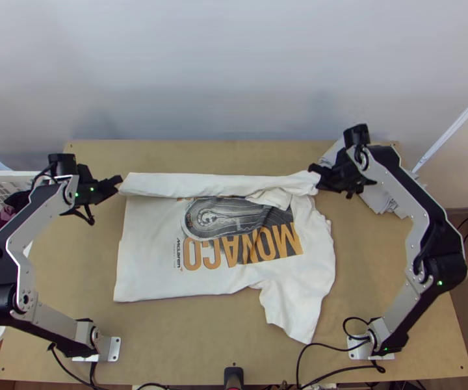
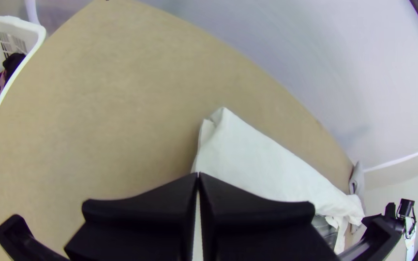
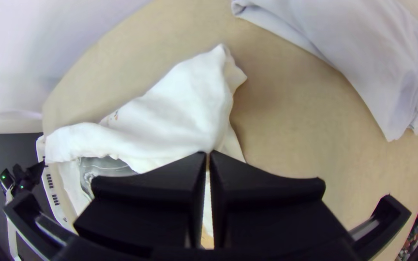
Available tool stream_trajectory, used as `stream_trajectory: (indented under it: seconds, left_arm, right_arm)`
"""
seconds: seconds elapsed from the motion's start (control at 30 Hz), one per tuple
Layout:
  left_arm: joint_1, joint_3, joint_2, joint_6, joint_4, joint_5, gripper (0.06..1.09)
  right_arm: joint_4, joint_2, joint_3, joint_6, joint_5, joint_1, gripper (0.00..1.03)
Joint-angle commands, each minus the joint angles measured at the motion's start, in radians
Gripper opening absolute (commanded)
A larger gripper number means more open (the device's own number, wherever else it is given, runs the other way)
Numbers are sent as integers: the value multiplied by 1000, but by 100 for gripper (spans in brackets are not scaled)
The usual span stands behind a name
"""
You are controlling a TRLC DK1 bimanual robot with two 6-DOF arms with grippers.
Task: Fold the t-shirt
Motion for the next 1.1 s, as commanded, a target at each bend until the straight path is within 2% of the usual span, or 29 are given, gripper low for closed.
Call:
stream_trajectory:
  seconds: [0.0, 0.17, 0.2, 0.3, 0.33, 0.4, 0.47, 0.5, 0.53, 0.6, 0.73, 0.83, 0.97, 1.07]
  left_arm:
    - [14, -43, -39, 11, 14, 9, 9]
    - [13, -91, -85, 13, 13, 12, 10]
    - [13, -100, -96, 11, 11, 19, 15]
    - [-1, -145, -153, 62, 5, 71, 41]
    - [-7, -161, -168, 65, -1, 80, 52]
    - [-14, -187, -197, 74, -22, 106, 76]
    - [-23, -206, -234, 94, -47, 118, 92]
    - [-24, -215, -248, 100, -55, 120, 98]
    - [-26, -220, -260, 103, -72, 123, 100]
    - [-26, -223, -296, 105, -88, 123, 100]
    - [-26, -224, -363, 140, -151, 123, 103]
    - [-17, -223, -408, 171, -190, 123, 103]
    - [0, -221, -449, 198, -219, 123, 103]
    - [13, -221, -472, 209, -237, 123, 103]
  right_arm:
    - [33, -57, -88, -6, 18, 19, 3]
    - [142, -94, -192, 4, 44, 22, 3]
    - [162, -103, -208, 4, 44, 22, 11]
    - [173, -140, -240, 18, 66, 31, 70]
    - [173, -147, -251, 32, 66, 29, 87]
    - [164, -147, -257, 37, 63, 25, 98]
    - [148, -181, -266, 38, 63, 25, 98]
    - [148, -215, -283, 43, 63, 25, 98]
    - [148, -244, -295, 46, 63, 23, 98]
    - [113, -299, -314, 83, 52, 23, 98]
    - [-19, -400, -352, 83, 35, 26, 98]
    - [-175, -454, -396, 115, 21, 28, 98]
    - [-415, -488, -472, 93, 1, 48, 97]
    - [-511, -505, -553, 60, 1, 71, 91]
